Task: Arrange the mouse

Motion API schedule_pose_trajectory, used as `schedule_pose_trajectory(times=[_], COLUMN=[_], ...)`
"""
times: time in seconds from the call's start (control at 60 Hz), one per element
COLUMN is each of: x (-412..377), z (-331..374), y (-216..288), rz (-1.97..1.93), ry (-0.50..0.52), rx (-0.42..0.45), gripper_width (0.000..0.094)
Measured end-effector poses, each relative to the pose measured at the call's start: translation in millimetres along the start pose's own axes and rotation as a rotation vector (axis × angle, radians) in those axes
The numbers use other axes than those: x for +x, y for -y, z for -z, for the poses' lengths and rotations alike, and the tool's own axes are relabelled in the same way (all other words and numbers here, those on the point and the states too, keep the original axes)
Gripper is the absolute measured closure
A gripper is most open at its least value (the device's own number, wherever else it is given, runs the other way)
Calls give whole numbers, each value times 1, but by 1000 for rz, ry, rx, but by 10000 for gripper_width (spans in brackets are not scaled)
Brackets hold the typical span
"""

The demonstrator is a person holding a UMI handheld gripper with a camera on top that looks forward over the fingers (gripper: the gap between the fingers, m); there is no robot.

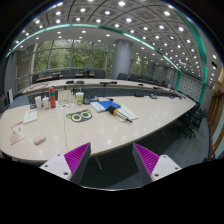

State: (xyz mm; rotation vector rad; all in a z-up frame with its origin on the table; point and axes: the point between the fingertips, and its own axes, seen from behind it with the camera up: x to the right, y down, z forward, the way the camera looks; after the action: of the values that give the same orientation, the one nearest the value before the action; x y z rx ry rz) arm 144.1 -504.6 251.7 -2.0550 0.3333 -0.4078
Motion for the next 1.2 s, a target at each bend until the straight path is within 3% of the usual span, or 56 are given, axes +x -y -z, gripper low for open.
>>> schedule_pose_trajectory(times=[0.333, 0.5, 0.7, 0.9, 1.2], x=[-36, -89, -217, -364, -481], z=[-5, -12, -33, -67, -152], y=[-46, -85, -126, -127, -120], rz=[28, 60, 56, 29, -1], ry=[46, 127, 284, 430, 453], rx=[-50, -84, -102, -75, -110], gripper_width=[84, 81, 79, 81, 81])
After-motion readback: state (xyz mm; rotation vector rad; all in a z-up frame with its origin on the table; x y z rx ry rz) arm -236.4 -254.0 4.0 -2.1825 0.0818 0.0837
